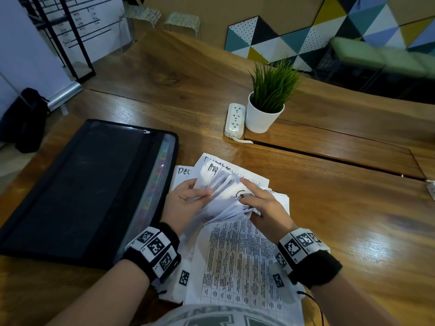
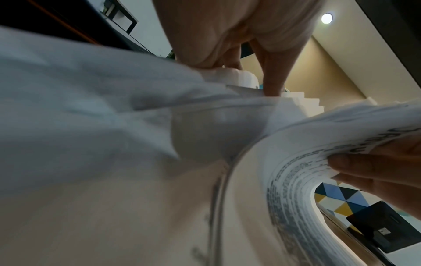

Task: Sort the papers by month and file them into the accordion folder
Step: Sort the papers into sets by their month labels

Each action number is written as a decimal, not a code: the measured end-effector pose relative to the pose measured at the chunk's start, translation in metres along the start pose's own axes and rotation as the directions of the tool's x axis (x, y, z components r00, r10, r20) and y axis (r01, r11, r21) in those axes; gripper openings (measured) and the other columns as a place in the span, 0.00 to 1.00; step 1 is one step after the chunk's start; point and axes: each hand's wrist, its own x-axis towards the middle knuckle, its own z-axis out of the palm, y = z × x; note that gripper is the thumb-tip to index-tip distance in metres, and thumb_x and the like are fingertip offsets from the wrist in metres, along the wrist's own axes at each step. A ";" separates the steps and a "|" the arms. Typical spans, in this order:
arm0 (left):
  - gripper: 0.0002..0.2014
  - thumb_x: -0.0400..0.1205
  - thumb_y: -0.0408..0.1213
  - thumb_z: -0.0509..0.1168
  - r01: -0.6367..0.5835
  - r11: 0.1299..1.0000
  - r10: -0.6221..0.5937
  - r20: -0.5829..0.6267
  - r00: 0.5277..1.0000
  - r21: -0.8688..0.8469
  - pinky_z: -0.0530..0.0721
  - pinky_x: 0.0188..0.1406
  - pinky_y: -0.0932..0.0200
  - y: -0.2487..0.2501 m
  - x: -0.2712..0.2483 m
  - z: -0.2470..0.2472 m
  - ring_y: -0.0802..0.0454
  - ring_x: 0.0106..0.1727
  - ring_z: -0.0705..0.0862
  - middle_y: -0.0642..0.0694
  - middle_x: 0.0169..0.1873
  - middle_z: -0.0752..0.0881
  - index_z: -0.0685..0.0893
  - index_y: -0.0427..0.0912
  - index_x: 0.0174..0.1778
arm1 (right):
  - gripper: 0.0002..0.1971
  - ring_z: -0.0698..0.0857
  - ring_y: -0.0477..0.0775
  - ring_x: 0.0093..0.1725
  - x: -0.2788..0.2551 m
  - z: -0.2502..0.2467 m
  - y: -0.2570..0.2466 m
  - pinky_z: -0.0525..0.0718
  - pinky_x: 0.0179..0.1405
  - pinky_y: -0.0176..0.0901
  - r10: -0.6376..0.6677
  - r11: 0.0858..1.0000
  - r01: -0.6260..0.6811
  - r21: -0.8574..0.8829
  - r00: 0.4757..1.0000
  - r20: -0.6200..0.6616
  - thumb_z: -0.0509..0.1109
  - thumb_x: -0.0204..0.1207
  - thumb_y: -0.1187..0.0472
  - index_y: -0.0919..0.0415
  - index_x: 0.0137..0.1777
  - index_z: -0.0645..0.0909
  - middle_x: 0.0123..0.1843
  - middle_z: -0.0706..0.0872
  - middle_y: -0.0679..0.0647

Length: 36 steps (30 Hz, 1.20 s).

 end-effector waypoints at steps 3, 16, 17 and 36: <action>0.08 0.69 0.25 0.76 -0.032 0.999 0.033 -0.008 0.999 0.032 0.81 0.53 0.70 -0.005 0.001 0.001 0.67 0.52 0.85 0.60 0.50 0.87 0.91 0.39 0.40 | 0.21 0.77 0.63 0.68 0.000 0.000 -0.001 0.72 0.65 0.50 -0.004 1.000 0.004 -0.007 1.000 0.001 0.67 0.63 0.82 0.59 0.50 0.85 0.73 0.61 0.41; 0.10 0.74 0.30 0.73 -0.065 0.974 0.054 0.059 0.997 0.218 0.71 0.66 0.63 -0.006 -0.001 -0.004 0.62 0.67 0.75 0.54 0.63 0.79 0.87 0.52 0.35 | 0.20 0.78 0.63 0.64 0.001 -0.006 -0.006 0.73 0.64 0.53 0.012 0.999 -0.009 -0.041 0.997 0.079 0.65 0.64 0.80 0.58 0.50 0.84 0.75 0.72 0.51; 0.10 0.76 0.30 0.71 -0.065 0.978 0.059 0.039 0.997 0.200 0.73 0.60 0.68 -0.005 0.000 -0.004 0.64 0.63 0.77 0.54 0.61 0.80 0.85 0.51 0.36 | 0.20 0.78 0.64 0.63 0.001 -0.006 -0.008 0.74 0.63 0.53 0.017 0.999 -0.014 -0.046 0.997 0.073 0.65 0.65 0.79 0.58 0.51 0.84 0.75 0.72 0.50; 0.10 0.75 0.25 0.68 0.181 0.972 -0.153 -0.185 0.971 0.147 0.87 0.52 0.50 -0.011 0.014 -0.009 0.48 0.43 0.87 0.44 0.40 0.90 0.89 0.44 0.35 | 0.20 0.77 0.64 0.63 -0.003 -0.009 -0.010 0.73 0.63 0.48 -0.011 0.999 0.013 -0.050 0.999 0.039 0.64 0.66 0.79 0.59 0.53 0.84 0.72 0.62 0.35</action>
